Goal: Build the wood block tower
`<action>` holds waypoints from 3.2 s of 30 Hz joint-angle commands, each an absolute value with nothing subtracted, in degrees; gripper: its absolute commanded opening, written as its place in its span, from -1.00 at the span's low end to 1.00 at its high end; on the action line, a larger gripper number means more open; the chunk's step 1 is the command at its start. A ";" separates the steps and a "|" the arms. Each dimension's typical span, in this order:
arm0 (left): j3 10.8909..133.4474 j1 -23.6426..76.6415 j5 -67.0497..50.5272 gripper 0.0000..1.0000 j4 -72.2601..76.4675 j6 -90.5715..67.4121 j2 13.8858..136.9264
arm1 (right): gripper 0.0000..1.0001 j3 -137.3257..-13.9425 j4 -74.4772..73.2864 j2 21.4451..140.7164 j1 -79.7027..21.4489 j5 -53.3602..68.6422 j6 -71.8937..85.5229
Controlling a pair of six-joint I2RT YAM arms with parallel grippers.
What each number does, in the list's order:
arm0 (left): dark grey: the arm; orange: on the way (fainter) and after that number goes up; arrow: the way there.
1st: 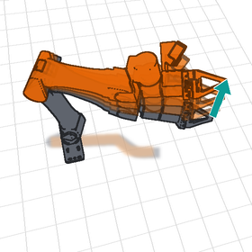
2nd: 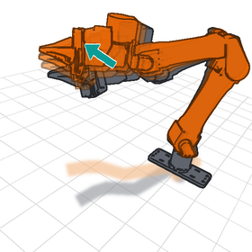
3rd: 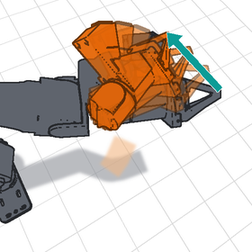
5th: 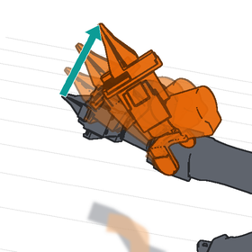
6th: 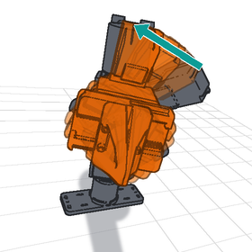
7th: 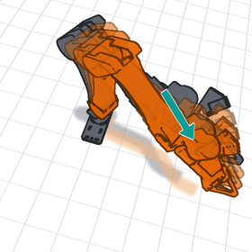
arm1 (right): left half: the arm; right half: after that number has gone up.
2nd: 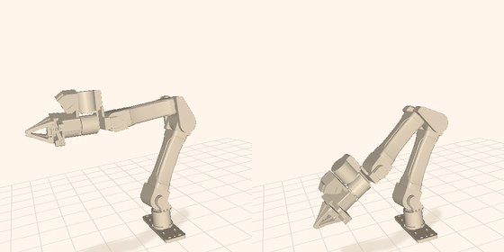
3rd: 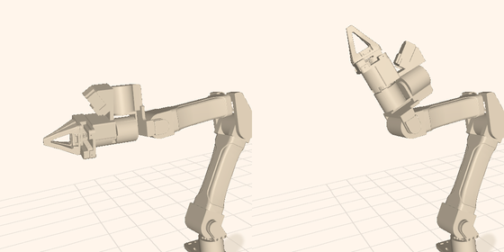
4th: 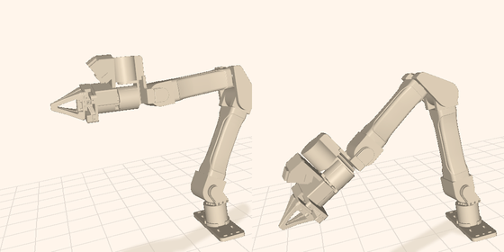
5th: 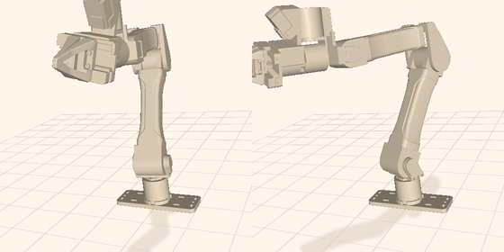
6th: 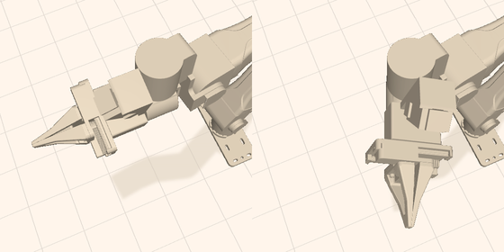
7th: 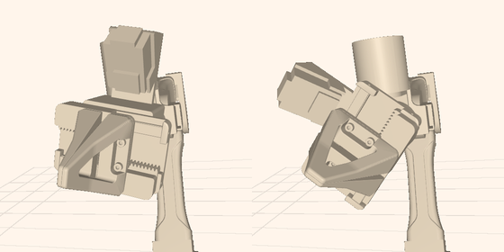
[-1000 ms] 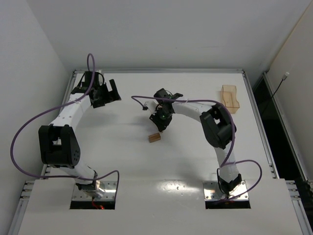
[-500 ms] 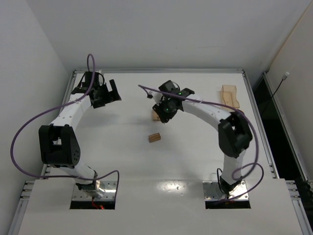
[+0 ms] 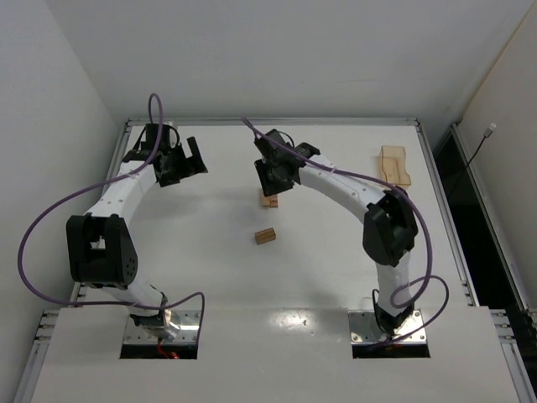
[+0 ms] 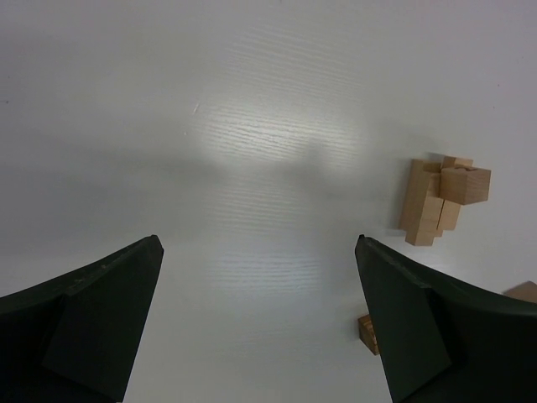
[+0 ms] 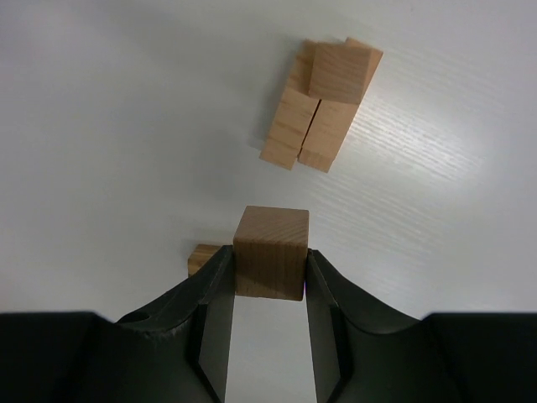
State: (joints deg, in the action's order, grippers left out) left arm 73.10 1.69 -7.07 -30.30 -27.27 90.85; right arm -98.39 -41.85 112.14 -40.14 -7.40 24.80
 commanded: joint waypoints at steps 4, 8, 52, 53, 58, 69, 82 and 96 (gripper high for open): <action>73.56 2.11 -6.77 0.98 -28.30 -27.77 88.86 | -1.00 -102.30 -42.71 117.06 -41.04 -8.79 32.08; 73.56 2.11 -6.77 0.98 -28.83 -27.77 88.86 | -1.00 -103.80 -42.71 119.27 -40.44 -7.13 33.13; 73.56 2.11 -6.24 0.98 -28.30 -27.77 89.91 | -0.30 -109.16 -39.38 129.55 -35.42 -6.50 32.61; 73.56 2.11 -6.24 0.98 -28.30 -27.77 89.91 | -0.15 -109.16 -39.38 129.55 -35.42 -5.72 32.09; 73.56 2.11 -6.24 0.98 -28.30 -27.77 90.44 | 0.21 -109.16 -38.33 129.55 -35.42 -3.87 31.47; 71.11 2.11 -6.77 0.98 -27.78 -27.25 87.02 | 0.42 -94.70 -34.89 108.83 -34.03 9.20 12.88; 76.11 2.11 -10.72 0.98 -29.88 -22.16 88.94 | 0.58 -75.75 -48.67 92.98 -36.29 31.46 -56.41; 76.11 2.11 -9.93 1.00 -29.88 -22.15 91.14 | 0.45 -82.08 -41.75 108.54 -43.51 26.19 -61.62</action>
State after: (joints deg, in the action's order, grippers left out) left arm 74.30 1.78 -9.65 -30.57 -22.87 90.70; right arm -78.72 -44.64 106.78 -43.62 25.12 -60.10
